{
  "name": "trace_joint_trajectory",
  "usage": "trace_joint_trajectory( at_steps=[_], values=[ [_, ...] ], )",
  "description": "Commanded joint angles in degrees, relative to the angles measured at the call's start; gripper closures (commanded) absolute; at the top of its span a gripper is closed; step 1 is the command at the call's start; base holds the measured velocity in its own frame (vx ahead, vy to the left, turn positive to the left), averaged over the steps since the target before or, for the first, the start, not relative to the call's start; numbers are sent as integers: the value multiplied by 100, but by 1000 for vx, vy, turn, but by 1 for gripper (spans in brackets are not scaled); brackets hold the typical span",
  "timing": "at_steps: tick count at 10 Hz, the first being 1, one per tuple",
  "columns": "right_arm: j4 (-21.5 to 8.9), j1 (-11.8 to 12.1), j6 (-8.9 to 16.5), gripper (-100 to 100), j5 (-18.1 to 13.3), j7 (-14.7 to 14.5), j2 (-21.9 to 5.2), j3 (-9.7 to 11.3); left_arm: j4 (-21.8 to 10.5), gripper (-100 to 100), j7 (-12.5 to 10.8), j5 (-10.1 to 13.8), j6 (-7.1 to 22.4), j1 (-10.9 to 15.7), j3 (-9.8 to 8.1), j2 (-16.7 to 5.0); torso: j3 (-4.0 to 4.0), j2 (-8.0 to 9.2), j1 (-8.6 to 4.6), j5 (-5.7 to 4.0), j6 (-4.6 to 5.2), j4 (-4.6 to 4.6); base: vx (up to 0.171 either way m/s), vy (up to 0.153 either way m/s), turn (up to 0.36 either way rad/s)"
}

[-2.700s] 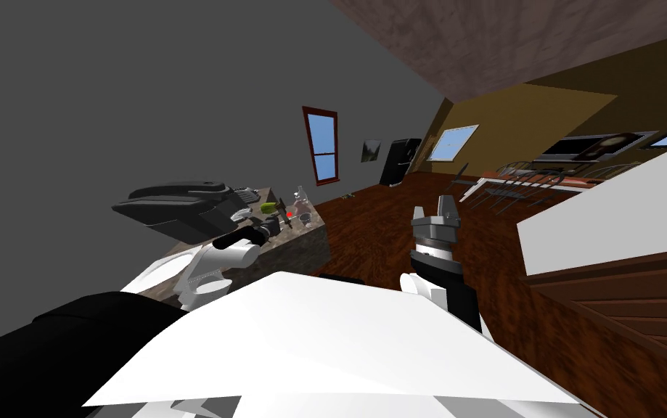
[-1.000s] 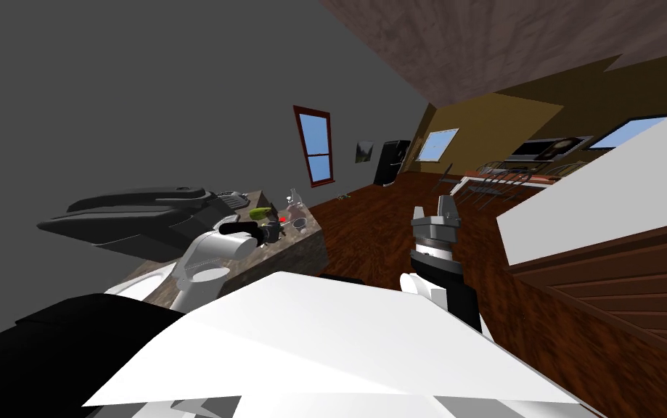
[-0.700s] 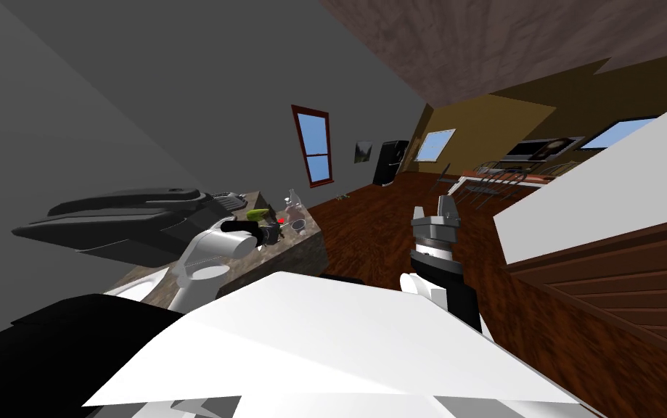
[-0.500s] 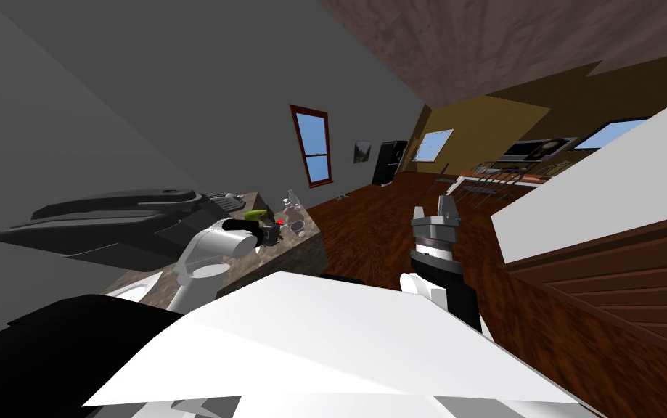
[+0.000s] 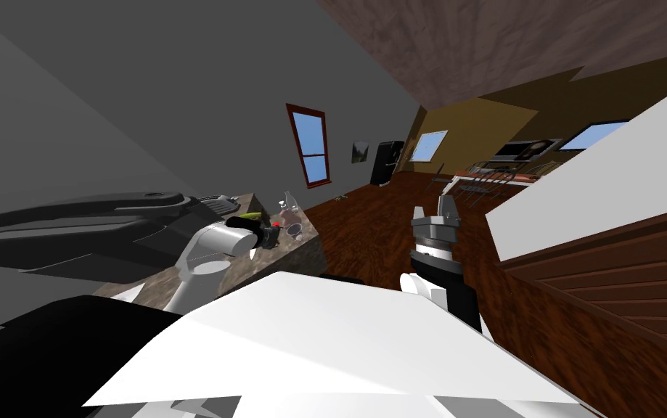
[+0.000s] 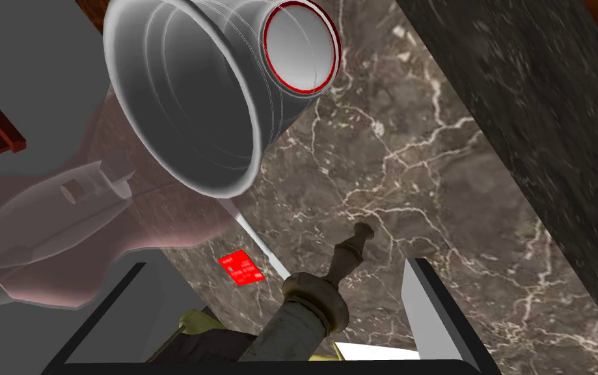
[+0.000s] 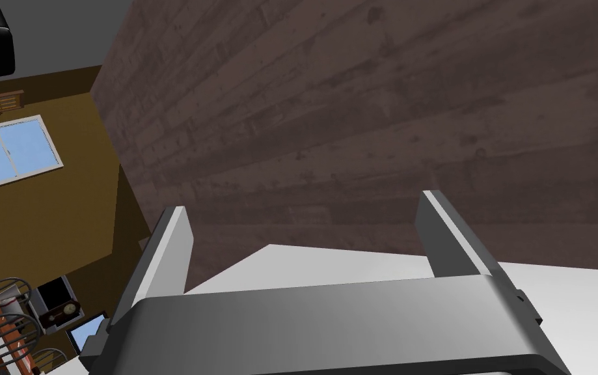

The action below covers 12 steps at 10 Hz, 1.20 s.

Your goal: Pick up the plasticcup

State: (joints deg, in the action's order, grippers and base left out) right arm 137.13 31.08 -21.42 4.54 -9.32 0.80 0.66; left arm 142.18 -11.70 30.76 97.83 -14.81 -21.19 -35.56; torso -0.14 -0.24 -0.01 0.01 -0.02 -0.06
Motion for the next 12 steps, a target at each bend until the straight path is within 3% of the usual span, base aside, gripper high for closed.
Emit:
trace_joint_trajectory(
  at_steps=[1,8,10,11,12],
  values=[
    [0,0,0,0,0,0,0,0,12,-100,2,47,180,26,3,-31,0,0,0,0,0,0,47,3,-27],
    [0,0,0,0,0,0,0,0,-120,-100,53,340,1213,128,235,-123,-9,-14,-6,-1,0,-4,74,-4,-43],
    [0,0,0,0,0,0,0,0,-108,-100,43,320,1208,93,270,-97,3,6,-15,-4,-1,1,27,-25,-8],
    [0,0,0,0,0,0,0,0,-114,0,47,327,1230,93,270,-97,8,15,-9,-3,-2,3,0,0,0],
    [0,0,0,0,0,0,0,0,-307,-100,109,242,1054,99,330,-83,11,21,-4,-1,-2,4,-10,-4,-31]
  ],
)
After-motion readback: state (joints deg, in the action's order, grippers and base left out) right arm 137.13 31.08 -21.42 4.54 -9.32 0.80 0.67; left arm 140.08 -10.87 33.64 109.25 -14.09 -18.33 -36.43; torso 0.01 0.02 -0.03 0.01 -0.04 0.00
